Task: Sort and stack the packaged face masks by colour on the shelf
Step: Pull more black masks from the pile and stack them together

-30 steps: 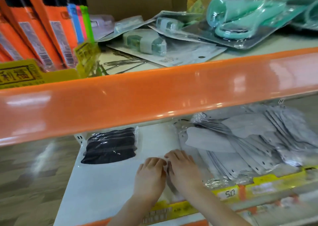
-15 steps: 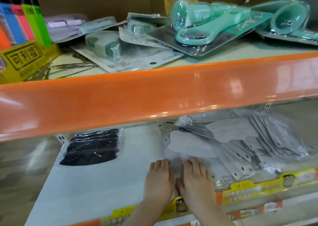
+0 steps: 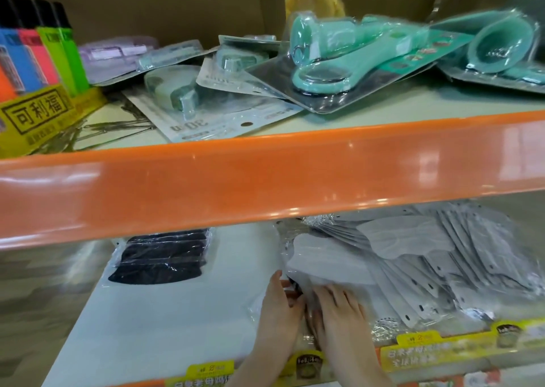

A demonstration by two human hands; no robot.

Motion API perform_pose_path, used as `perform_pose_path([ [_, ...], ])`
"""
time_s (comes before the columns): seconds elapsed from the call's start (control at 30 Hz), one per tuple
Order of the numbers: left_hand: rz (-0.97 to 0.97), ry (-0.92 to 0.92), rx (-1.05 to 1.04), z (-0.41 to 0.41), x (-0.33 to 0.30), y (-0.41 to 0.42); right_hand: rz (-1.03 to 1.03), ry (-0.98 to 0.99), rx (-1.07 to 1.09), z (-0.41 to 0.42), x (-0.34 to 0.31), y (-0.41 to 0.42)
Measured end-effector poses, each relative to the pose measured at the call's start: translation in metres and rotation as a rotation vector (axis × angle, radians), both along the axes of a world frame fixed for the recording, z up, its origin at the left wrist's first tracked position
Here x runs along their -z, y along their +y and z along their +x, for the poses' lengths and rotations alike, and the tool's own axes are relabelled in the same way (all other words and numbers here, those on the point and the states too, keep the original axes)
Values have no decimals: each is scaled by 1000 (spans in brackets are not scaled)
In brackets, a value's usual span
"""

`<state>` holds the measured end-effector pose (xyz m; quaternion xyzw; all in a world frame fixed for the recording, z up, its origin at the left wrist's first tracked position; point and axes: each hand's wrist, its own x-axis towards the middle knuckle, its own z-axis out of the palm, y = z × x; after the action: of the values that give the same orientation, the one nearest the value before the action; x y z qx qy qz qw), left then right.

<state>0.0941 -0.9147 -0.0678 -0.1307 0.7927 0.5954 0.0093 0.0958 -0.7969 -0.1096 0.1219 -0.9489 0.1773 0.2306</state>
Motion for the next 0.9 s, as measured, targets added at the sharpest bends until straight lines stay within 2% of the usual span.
perform_pose_path([
  [0.23,5,-82,-26,-7,-5,2,-53,-16,-43,-2,-12,5],
  [0.33,37,-152,-24,-9,-5,2,-142,-96,-71,-6,-19,13],
  [0.4,42,-181,30,-12,-4,1,-212,-170,-103,-9,-18,17],
  [0.5,14,-186,144,-14,-8,-2,-179,-95,-146,-8,-22,17],
  [0.57,-24,-126,138,-13,-13,-7,-146,-40,-139,-5,-28,14],
  [0.73,-61,32,22,-11,-32,-28,-19,-73,-119,-8,-24,6],
  [0.83,-85,92,-46,-12,-39,-49,-27,-91,-84,-9,-23,-1],
  [0.9,-179,187,-63,-10,-46,-62,-56,-99,-79,-8,-27,-7],
])
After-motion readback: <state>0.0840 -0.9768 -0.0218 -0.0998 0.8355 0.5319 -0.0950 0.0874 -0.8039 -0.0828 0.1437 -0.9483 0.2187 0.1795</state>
